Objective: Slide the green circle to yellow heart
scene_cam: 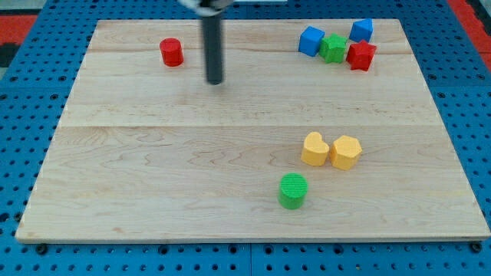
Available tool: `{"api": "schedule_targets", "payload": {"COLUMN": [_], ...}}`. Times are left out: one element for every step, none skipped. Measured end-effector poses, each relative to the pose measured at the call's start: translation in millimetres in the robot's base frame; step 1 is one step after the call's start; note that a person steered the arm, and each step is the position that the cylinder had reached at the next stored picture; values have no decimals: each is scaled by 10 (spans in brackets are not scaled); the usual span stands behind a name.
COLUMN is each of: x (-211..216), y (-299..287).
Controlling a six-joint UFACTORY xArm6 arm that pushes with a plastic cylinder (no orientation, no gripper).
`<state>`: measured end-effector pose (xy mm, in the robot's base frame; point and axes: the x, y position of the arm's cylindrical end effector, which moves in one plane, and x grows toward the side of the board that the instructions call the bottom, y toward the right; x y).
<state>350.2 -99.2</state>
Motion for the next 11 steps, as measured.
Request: {"api": "schedule_targets", "payload": {"x": [-646,-751,-669,-201,-139,-136,665,763,1567,2221,2299], "y": [-688,-489,392,1448,1261,1789,1849,1293,851,961,1590]}}
